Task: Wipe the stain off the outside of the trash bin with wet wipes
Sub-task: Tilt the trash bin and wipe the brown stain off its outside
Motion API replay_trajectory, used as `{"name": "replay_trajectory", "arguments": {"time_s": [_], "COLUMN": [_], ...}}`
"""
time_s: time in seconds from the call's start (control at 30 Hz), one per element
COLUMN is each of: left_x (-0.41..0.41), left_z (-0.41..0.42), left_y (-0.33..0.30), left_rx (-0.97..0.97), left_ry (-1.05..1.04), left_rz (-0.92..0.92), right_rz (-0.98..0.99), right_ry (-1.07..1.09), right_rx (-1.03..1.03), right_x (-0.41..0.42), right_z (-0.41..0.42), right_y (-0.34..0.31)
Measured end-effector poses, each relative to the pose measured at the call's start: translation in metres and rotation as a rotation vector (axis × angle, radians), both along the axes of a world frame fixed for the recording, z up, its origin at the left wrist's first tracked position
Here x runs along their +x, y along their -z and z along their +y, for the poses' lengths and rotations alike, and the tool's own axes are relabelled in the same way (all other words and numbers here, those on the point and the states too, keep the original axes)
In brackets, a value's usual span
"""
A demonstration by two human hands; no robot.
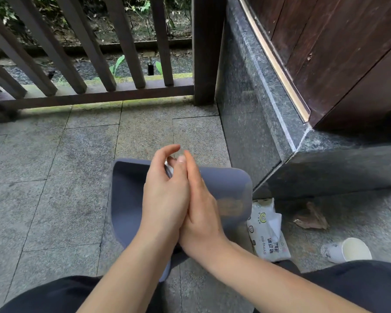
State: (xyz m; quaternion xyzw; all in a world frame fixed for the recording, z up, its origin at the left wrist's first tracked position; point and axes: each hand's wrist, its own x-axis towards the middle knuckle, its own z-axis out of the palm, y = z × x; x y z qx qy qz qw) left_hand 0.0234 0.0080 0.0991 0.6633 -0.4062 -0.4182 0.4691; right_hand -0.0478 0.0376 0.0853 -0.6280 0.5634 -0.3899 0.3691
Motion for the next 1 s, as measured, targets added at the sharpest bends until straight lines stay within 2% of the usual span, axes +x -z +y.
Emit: {"name": "replay_trajectory", "arguments": {"time_s": [0.2, 0.37, 0.53, 0.67, 0.87, 1.0], "left_x": [-0.003, -0.006, -0.002, 0.007, 0.0, 0.004], "left_z": [-0.007, -0.01, -0.005, 0.0, -0.008, -0.012], "left_y": [-0.004, -0.005, -0.006, -0.015, -0.01, -0.005], "left_rx": [0.041, 0.042, -0.035, -0.094, -0.026, 0.007], "left_ry": [-0.079, -0.164, -0.16, -0.118, -0.208, -0.253], "left_rz": [0.227, 0.308, 0.153, 0.067, 0.066, 0.088], "right_rz": [0.066, 0.053, 0.201, 0.181, 0.052, -0.025], "right_ry": [-0.063, -0.101, 0.084, 0.198, -0.131, -0.157], "right_rx": [0.014, 0.052, 0.134, 0.251, -0.026, -0.012], "right_x": [-0.003, -0.004, -0.054, -0.088, -0.01, -0.003], "right_z": [-0.008, -0.016, -0.056, -0.074, -0.028, -0.028], "right_y": [0.001, 0.004, 0.024, 0.027, 0.013, 0.007]}}
